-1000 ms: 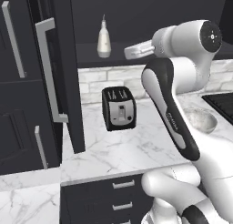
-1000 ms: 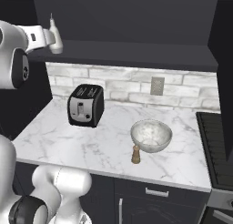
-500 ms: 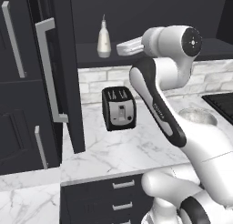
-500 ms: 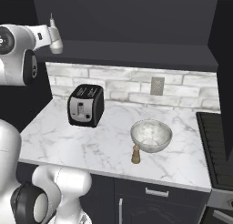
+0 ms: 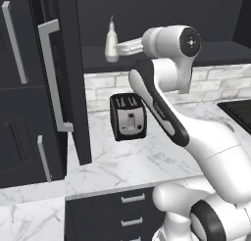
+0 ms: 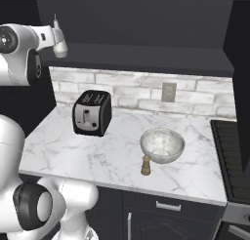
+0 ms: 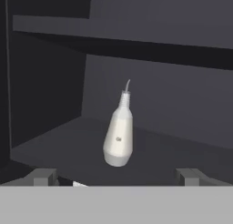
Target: Retrieve the bottle and the shaker from the cabinet and place them next to the mixing bowl on the counter. Then add garlic from the fridge to the mixing bowl.
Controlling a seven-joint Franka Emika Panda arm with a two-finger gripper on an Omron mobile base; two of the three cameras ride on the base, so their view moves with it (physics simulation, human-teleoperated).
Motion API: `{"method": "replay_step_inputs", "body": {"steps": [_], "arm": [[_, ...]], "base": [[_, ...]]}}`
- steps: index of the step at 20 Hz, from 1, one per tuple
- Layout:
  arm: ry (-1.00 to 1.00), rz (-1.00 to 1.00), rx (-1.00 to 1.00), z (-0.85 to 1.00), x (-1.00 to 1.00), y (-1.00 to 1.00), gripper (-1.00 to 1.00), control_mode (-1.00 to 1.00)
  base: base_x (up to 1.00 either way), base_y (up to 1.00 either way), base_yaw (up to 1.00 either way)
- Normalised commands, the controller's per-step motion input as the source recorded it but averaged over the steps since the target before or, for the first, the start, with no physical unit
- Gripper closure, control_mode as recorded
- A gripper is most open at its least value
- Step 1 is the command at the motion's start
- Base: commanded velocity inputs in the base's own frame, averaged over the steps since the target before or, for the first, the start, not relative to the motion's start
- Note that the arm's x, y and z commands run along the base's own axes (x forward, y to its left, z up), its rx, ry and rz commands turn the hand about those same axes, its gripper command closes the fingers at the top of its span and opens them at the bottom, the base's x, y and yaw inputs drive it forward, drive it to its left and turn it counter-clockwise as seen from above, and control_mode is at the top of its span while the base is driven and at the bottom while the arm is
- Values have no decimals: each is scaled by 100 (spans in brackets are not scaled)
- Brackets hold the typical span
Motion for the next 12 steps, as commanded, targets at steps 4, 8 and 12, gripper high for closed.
{"method": "replay_step_inputs", "body": {"steps": [4, 8, 12], "arm": [[2, -3, 1, 5, 8, 0, -100, -100], [6, -1, 0, 0, 21, 0, -100, -100], [2, 0, 2, 0, 36, 0, -100, -100]], "base": [[0, 0, 0], [0, 0, 0], [0, 0, 0]]}}
